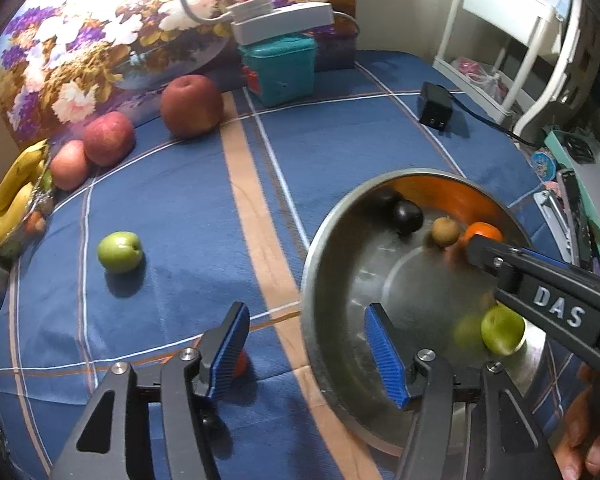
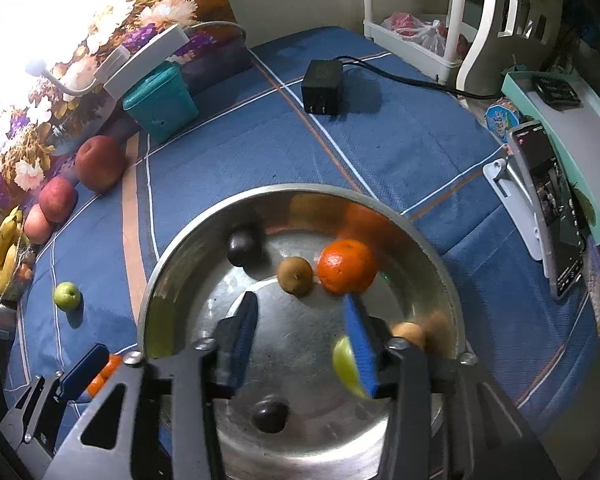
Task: Organize fruits
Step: 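Withdraw both open grippers toward the remaining oranges and dark plum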
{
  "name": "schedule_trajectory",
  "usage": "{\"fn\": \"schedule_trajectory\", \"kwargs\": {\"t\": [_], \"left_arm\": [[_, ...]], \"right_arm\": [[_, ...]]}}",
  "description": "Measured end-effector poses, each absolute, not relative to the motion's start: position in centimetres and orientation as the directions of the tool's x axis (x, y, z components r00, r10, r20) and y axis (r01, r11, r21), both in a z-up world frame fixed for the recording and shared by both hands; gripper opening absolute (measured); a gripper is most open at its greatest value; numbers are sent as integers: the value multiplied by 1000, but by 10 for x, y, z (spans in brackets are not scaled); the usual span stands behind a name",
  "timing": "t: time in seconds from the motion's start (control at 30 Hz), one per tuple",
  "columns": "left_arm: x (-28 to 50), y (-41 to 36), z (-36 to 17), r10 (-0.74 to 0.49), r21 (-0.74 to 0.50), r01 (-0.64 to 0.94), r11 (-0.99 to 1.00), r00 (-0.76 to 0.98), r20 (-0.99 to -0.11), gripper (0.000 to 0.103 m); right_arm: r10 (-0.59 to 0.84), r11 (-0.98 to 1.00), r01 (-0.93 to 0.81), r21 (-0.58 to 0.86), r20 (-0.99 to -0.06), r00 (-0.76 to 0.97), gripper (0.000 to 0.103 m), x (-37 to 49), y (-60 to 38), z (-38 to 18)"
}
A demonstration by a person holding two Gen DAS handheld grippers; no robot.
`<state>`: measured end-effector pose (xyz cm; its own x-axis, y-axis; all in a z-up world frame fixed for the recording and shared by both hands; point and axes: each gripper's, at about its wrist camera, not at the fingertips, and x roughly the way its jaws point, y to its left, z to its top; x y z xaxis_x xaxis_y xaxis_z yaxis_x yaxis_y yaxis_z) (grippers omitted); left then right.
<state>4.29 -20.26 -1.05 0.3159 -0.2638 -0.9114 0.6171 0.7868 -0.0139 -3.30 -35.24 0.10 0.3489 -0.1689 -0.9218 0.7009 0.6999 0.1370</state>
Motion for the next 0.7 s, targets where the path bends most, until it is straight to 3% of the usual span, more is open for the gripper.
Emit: {"fn": "schedule_trajectory", "kwargs": {"t": [0.13,0.7], "left_arm": [[54,-192,-11,-248,-19,576,817,323,-913,68],[96,-121,-18,-194,-76,345,935,321,-927,69]], "right_arm": [[-175,699,702,131,-921,347,57,-34,-353,2],[-150,736,666,124,-929,339,58,-27,-333,3]]}}
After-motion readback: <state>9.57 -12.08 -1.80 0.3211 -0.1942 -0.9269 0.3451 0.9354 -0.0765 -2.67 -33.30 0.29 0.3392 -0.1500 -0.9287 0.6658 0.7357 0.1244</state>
